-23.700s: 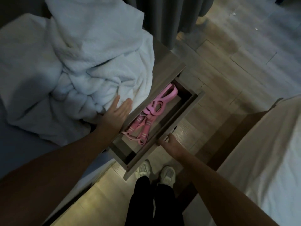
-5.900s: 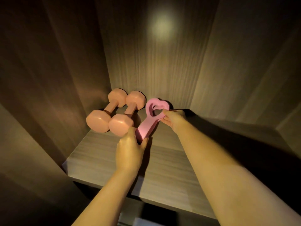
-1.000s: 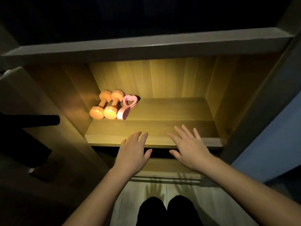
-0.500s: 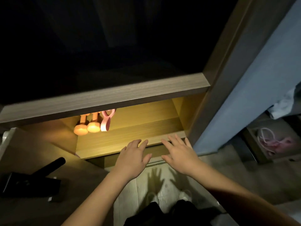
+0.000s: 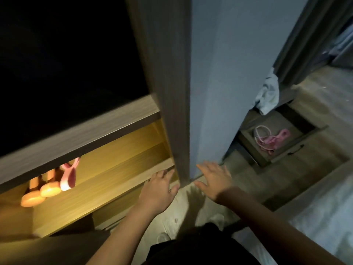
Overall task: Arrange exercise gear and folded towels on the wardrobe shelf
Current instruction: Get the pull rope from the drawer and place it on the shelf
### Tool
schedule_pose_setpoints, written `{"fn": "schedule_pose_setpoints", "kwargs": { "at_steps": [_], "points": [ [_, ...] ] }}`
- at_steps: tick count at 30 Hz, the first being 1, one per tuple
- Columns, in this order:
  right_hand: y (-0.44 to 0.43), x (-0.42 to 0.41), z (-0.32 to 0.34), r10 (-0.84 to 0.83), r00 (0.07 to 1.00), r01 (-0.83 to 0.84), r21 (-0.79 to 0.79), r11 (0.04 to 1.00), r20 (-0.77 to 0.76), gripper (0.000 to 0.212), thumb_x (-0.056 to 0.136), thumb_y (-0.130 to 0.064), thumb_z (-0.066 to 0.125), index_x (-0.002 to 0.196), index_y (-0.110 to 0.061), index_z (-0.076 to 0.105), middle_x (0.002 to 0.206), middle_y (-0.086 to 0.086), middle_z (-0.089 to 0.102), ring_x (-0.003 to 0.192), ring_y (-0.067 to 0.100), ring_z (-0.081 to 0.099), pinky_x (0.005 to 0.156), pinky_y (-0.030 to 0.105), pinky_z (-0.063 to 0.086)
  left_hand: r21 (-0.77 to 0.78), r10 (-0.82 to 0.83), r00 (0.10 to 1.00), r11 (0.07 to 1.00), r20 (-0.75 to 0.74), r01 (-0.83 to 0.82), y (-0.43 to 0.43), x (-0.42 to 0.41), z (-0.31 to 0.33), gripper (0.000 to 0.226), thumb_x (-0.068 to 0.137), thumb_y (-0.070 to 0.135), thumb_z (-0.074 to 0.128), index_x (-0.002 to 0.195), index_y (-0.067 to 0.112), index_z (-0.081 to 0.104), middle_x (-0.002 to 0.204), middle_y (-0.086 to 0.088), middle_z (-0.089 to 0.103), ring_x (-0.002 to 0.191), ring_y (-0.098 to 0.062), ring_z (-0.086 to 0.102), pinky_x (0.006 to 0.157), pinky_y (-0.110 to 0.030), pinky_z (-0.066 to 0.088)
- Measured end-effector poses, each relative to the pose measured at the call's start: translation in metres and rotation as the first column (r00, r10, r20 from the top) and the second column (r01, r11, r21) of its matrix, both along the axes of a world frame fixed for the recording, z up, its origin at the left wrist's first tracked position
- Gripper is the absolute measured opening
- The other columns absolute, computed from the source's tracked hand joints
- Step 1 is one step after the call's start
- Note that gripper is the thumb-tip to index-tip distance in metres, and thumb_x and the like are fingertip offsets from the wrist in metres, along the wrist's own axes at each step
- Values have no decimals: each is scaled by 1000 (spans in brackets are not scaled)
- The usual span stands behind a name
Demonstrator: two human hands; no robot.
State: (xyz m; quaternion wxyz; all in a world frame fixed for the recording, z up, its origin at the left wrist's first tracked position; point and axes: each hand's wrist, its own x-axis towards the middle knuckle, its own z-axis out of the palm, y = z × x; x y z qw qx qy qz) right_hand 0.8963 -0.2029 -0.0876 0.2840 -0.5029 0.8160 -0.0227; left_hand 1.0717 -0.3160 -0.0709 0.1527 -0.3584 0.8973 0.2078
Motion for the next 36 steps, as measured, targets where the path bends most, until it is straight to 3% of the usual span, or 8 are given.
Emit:
{"fn": "schedule_pose_setpoints", "kwargs": {
  "at_steps": [6,9,18,26,29,36],
  "points": [
    [53,-99,-1,-73,994,73,-2,997,-77,68,98,-56,32,155,-32,4,164,4,0,150,27,-6,117,54,-2,-33,-139,990,990,28,140,29,-117,-11,65,99,56,27,155,28,10,164,-1,-2,150,-22,-6,120,-47,8],
    [80,-139,2,-118,990,117,-11,993,-79,69,98,-58,30,155,-33,1,164,6,-3,149,30,-10,117,56,-2,-5,-169,985,986,19,169,44,-165,-13,66,99,56,26,155,29,3,163,-1,-7,149,-21,-11,119,-47,4],
    [143,-227,-18,-351,927,361,55,931,-130,67,99,-55,31,155,-29,7,164,8,2,150,33,-4,118,59,6,106,-350,935,933,55,343,63,-304,-21,66,101,50,31,156,25,5,164,-4,0,150,-24,-1,120,-46,10],
    [139,-328,-59,-490,865,499,102,860,-108,68,97,-49,42,154,-31,8,163,8,2,149,33,-4,117,58,5,150,-528,840,847,123,510,52,-455,-64,67,101,52,32,156,23,9,163,-6,1,150,-26,-1,118,-49,15],
    [132,-372,-79,-534,844,536,131,834,-55,69,97,-50,41,154,-31,8,163,8,4,150,32,-3,117,57,5,182,-547,822,834,156,521,48,-511,-88,68,100,51,36,155,21,10,163,-8,5,149,-28,3,117,-51,17],
    [134,-472,-162,-612,791,597,208,774,8,66,99,-47,39,154,-31,5,163,9,6,150,33,-1,118,54,7,215,-573,798,816,185,536,57,-614,-186,69,97,41,49,154,17,18,159,-11,20,144,-30,20,114,-42,27]
  ]
}}
